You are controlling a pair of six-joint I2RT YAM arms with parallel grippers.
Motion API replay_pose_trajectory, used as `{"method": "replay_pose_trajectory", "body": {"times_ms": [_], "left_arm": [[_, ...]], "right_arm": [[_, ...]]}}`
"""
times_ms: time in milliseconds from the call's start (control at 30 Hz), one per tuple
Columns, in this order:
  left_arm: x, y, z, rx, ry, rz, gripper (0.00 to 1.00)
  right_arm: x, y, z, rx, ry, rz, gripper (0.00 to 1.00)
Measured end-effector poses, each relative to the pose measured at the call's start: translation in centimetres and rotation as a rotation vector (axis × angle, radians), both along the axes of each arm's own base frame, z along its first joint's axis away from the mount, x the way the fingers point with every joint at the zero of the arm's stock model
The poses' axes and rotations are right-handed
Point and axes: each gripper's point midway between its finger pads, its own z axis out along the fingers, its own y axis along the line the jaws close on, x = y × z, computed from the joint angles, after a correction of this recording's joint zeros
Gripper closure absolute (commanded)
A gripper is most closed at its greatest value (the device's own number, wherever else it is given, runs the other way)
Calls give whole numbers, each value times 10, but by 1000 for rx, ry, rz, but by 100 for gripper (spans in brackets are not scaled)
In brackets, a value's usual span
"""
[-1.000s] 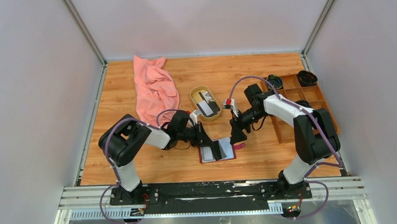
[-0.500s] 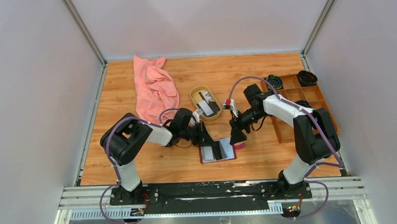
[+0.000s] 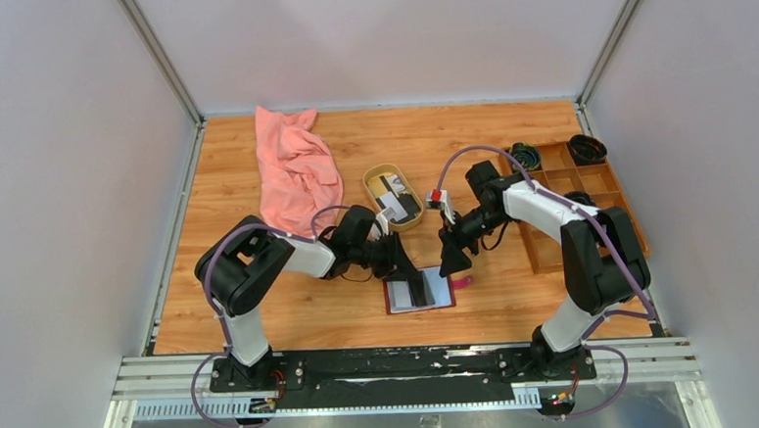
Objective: Put the credit cards into the card holder
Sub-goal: Insert the credit card into the card holder.
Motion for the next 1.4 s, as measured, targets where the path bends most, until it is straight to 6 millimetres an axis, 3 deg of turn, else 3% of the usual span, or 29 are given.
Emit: {"method": "replay_pose_trajectory", "body": {"times_ms": [200,633,933,1067,1233,1300,1400], "left_arm": [[5,-2,6,2,-33,13,60],[19,5,10,96,-121,22,58],[26,21,9,216,-180,33,59],[27,35,13,286,-217,42,65],[28,43,41,273,-295,65,80],[24,43,48,255,-306,66,85],[9,40,43,252,-291,44,89]], "right_arm": [[0,0,0,0,-1,3,33],[-3,0,0,0,2,11,33],[-4,0,0,0,0,19,33],[-4,0,0,0,0,20,33],[-4,0,0,-1,0,20,37],[-4,1,-1,-3,3,22,38],[-6,2,-4,-8,14,30,40]]}}
